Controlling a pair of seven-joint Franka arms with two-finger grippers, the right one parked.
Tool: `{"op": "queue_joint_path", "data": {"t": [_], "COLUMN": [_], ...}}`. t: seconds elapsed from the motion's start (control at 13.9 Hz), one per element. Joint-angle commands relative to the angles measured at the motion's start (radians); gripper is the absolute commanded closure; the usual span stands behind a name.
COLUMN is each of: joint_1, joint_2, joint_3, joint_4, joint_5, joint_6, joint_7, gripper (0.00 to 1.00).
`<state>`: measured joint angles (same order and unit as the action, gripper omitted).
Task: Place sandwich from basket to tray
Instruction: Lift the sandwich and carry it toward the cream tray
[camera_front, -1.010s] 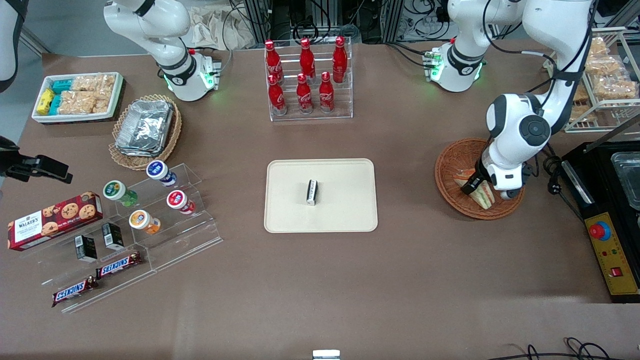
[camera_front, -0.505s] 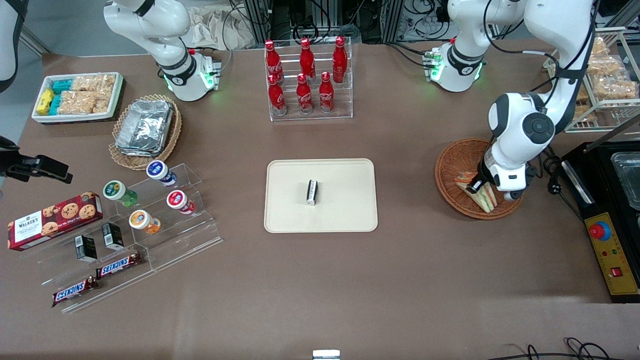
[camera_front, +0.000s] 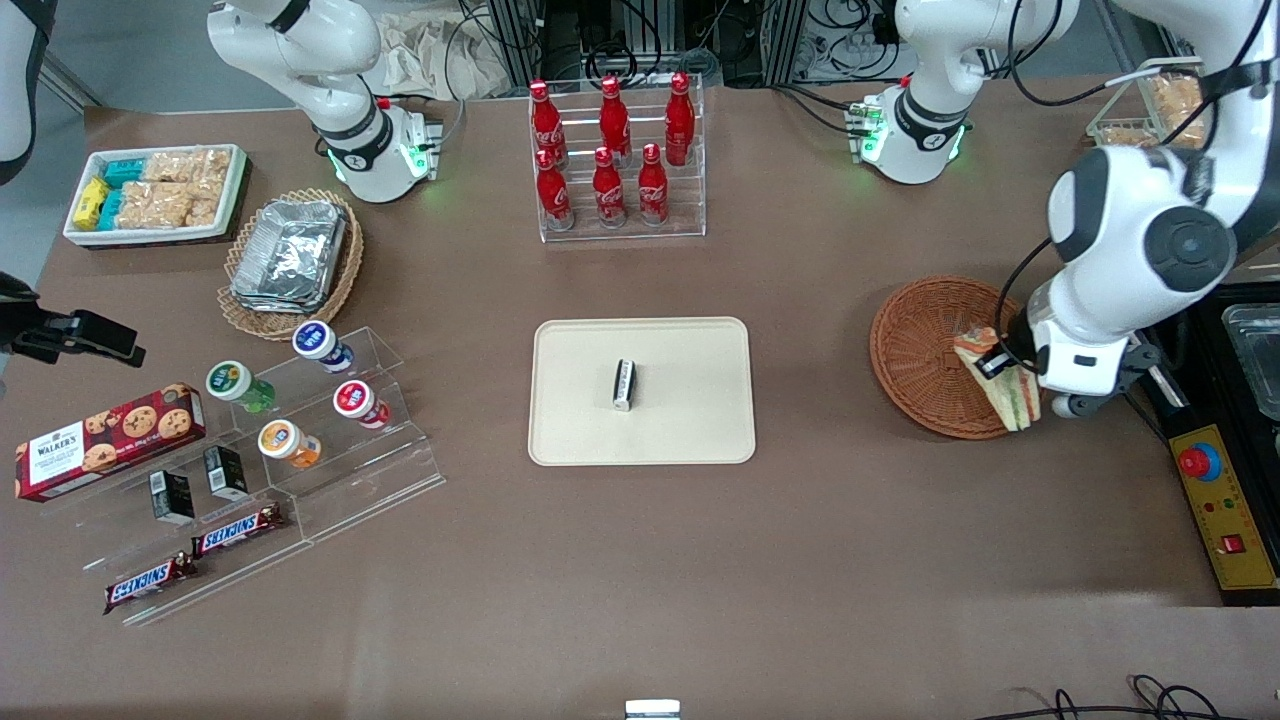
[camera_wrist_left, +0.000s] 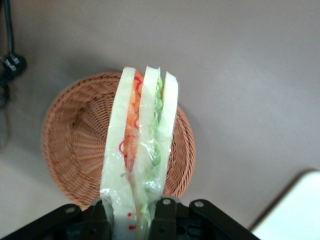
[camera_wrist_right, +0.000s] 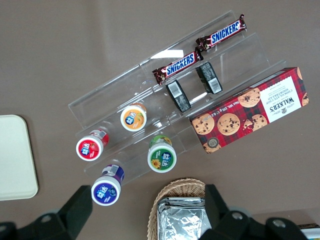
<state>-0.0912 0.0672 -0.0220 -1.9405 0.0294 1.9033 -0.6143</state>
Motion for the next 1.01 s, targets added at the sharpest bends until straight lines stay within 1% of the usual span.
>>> {"op": "queue_joint_path", "data": {"t": [0.0,0.07,0.14,0.29,0.36,0.43,0.51,0.58,0.79,0.94], "joint_1": [-0.013,-0.019,-0.028,-0.039,-0.053,-0.077,-0.12,-0.161,-0.243,-0.284], "joint_2": [0.034,0.052,0.065,0.107,0.135,0.143,0.158,0.176,0.262,0.293], "joint_3": [-0.018,-0.036,-0.065,-0.129,-0.162,-0.194,-0.205,-0.205,-0.205,-0.205], "joint_4": [0.222,0.303,0.372,0.405,0.406,0.391,0.362,0.344,0.273,0.177], "joint_5": [-0.002,-0.005,-0.017,-0.106,-0.12,-0.118,-0.109,-0.108,-0.108,-0.108], "joint_6": [-0.198,-0.272,-0.32,-0.314,-0.27,-0.185,-0.124,-0.063,0.086,0.236], "joint_7": [0.173,0.217,0.218,0.191,0.182,0.148,0.074,0.021,0.004,0.005], "gripper": [1.0,1.0,1.0,1.0,1.0,1.0,1.0,1.0,1.0,1.0]}}
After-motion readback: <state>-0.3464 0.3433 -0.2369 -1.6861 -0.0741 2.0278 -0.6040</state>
